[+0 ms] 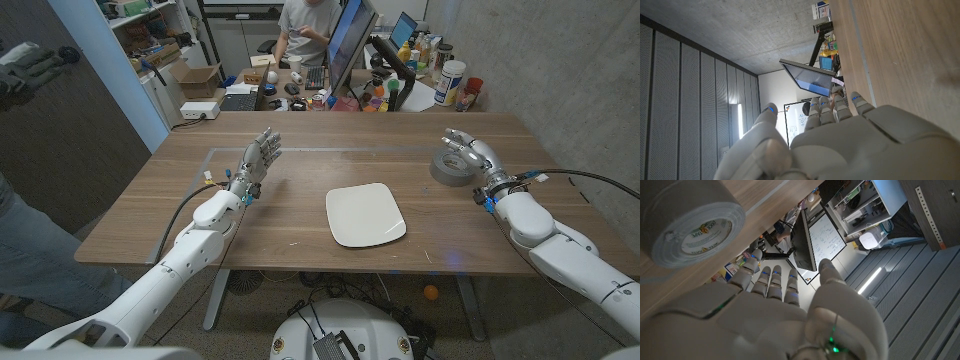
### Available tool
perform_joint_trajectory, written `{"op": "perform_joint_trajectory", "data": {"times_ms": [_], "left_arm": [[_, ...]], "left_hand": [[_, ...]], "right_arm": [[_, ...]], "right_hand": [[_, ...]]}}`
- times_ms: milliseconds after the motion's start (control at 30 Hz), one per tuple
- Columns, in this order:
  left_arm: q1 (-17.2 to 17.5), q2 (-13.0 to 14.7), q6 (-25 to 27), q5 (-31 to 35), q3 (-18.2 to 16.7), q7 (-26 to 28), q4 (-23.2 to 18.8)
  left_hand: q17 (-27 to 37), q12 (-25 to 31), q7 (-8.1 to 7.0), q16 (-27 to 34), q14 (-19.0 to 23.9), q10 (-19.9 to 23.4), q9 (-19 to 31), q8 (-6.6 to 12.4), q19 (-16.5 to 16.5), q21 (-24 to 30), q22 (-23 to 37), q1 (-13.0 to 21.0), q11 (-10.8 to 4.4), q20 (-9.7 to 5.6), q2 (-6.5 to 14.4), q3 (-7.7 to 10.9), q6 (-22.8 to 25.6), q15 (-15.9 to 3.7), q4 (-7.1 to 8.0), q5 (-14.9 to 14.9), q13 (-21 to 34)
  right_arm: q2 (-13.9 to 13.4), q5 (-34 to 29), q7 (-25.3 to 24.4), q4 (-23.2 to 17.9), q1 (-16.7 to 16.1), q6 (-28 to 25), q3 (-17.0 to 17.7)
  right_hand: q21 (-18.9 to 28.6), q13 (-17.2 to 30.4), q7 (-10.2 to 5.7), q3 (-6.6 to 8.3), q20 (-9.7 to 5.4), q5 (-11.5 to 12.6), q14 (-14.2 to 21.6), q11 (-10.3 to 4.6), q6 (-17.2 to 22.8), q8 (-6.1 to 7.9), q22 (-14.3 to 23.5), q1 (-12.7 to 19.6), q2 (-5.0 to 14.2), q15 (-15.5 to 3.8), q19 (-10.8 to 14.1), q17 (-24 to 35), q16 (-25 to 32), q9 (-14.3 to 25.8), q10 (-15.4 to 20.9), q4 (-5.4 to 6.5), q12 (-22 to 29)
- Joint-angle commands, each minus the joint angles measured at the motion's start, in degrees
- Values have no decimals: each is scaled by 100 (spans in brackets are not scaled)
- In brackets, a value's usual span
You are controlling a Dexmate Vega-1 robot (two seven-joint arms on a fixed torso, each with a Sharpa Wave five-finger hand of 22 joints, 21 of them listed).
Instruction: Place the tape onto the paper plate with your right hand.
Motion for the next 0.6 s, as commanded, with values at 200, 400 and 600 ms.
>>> {"op": "perform_joint_trajectory", "data": {"times_ms": [200,400,600], "left_arm": [[30,-13,22,0,10,56,-15],[38,1,42,5,11,70,-41],[25,17,92,8,34,53,-61]], "left_hand": [[13,30,4,51,52,41,18,52,-11,-15,10,0,-7,61,19,14,50,13,-46,10,16],[14,29,18,49,55,40,19,52,-13,-26,11,-5,-15,67,21,14,59,18,-50,10,17],[15,29,25,48,59,42,19,54,-13,-34,12,-9,-12,70,23,14,71,20,-54,10,18]], "right_arm": [[-909,-1184,-179,-838,-221,-1082,65],[-1121,-1507,-98,-987,-181,-1451,-24],[-1280,-1872,-23,-1142,-89,-1924,-217]], "right_hand": [[-9,35,-56,6,106,54,15,-74,-37,-47,28,193,-167,17,-55,-8,-23,18,-22,-67,-27],[-14,37,-65,14,131,69,-18,-94,-65,-61,28,258,-234,-9,-91,-13,-38,20,-47,-70,-35],[-15,38,-77,25,145,83,-29,-84,-80,-68,29,320,-286,-32,-111,-16,-43,22,-57,-71,-37]]}}
